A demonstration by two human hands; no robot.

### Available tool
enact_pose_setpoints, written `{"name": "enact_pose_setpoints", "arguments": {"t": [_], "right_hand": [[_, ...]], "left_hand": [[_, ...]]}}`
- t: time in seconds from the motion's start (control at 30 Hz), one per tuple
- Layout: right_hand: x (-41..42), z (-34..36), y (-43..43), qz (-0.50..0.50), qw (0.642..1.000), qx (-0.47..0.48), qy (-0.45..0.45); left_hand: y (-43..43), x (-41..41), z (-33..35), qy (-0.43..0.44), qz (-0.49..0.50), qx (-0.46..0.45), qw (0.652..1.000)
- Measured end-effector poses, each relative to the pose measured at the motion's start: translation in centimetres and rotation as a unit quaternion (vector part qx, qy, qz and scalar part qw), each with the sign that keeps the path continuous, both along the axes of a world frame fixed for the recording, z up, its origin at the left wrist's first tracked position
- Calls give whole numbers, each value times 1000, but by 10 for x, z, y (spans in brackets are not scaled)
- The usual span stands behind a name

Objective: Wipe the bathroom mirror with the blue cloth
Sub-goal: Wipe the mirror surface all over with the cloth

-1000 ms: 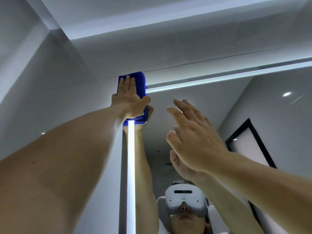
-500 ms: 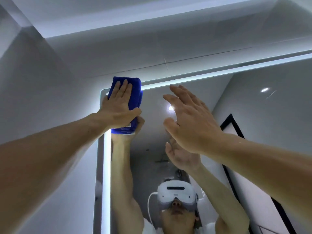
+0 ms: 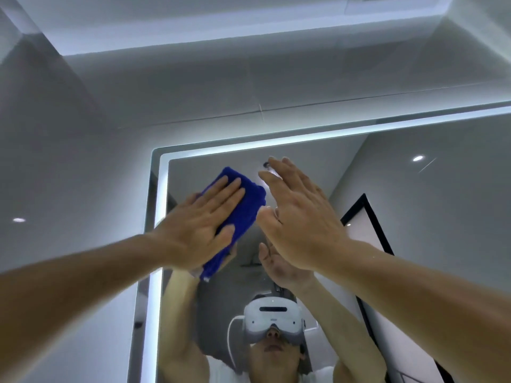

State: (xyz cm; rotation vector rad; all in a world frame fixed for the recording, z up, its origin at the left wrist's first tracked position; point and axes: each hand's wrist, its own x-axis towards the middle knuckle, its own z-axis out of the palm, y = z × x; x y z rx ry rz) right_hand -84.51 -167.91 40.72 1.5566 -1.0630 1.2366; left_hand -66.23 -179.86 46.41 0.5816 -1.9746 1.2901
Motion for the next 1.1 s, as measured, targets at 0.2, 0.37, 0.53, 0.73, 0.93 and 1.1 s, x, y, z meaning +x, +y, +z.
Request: {"name": "enact_pose_setpoints", "arguments": {"t": [0.2,0.37,0.53,0.73,0.93,1.1], "right_hand": [[-11,0,-6,-9,1000,-9,5],[-1,4,-15,18,1000,3,-14],[48,21,-28,93,995,34,-28],[105,31,-68,5,997,60,-39],[130,54,-97,-119,993,10,8],[143,83,-96,-153,981,18,119]], "left_hand": [[10,-13,99,233,31,90,968],[7,-25,62,286,-26,93,953],[5,-18,2,330,-166,171,913],[55,35,29,297,-427,438,734],[64,71,41,301,-371,357,803],[45,80,27,253,-282,205,902]]}}
